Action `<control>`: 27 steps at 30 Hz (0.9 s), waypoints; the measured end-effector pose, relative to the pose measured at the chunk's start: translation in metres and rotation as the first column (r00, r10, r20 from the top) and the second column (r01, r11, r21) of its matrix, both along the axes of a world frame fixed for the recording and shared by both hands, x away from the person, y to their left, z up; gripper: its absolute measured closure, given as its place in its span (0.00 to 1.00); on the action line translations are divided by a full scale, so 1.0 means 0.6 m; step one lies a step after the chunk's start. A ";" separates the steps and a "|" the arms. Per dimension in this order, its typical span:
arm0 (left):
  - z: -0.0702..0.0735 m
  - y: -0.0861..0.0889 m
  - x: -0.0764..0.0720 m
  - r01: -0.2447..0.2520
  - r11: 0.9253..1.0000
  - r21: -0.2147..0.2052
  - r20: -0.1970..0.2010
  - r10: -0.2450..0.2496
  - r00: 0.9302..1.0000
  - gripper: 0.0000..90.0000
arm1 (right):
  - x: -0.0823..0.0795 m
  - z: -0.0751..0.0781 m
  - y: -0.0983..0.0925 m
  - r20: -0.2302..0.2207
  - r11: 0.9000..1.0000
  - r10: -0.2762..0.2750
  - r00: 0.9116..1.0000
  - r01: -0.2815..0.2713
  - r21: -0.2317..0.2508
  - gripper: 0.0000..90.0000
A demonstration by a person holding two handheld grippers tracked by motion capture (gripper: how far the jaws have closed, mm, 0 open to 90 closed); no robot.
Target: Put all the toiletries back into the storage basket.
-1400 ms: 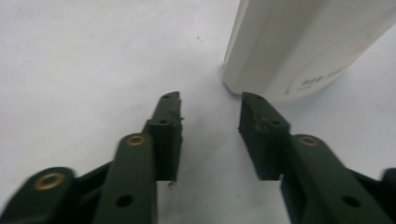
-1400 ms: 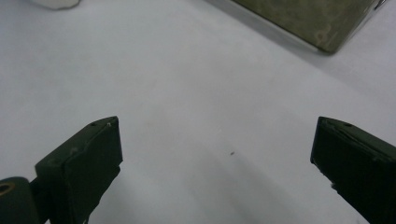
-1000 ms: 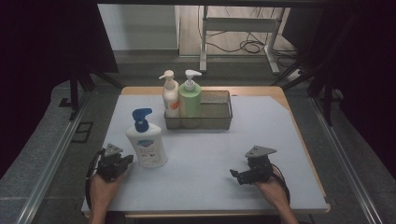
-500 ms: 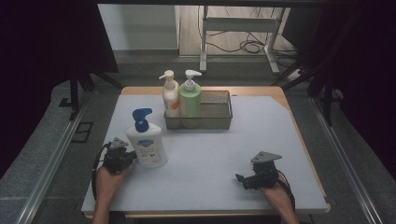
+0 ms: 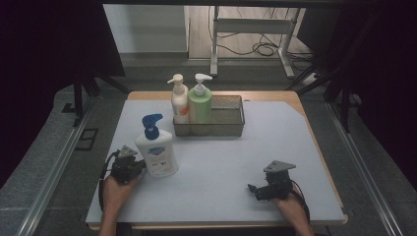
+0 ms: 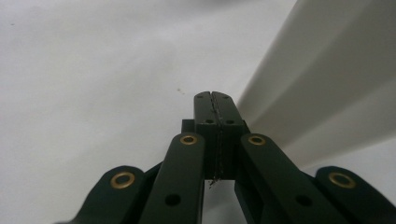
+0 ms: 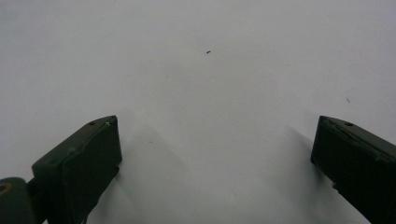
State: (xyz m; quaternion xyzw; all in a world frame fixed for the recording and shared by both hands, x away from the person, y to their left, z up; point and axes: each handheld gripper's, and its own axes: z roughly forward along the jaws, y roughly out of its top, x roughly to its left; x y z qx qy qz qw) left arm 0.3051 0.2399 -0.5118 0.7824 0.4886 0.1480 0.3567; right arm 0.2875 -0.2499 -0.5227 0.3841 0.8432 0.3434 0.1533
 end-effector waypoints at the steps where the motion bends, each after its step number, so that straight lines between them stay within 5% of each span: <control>1: 0.000 -0.002 0.000 0.005 1.000 0.004 0.000 -0.005 1.000 0.99 | 0.000 0.000 0.000 0.000 1.000 0.000 1.000 0.000 0.000 0.02; 17: -0.002 -0.014 -0.014 0.042 0.999 -0.021 -0.005 -0.042 0.999 0.99 | 0.000 -0.001 0.000 0.004 1.000 0.000 1.000 0.000 0.002 0.01; 27: -0.001 -0.036 -0.025 0.090 0.996 0.003 -0.008 -0.090 0.996 0.99 | 0.000 -0.001 0.000 0.004 1.000 0.000 1.000 0.000 0.003 0.01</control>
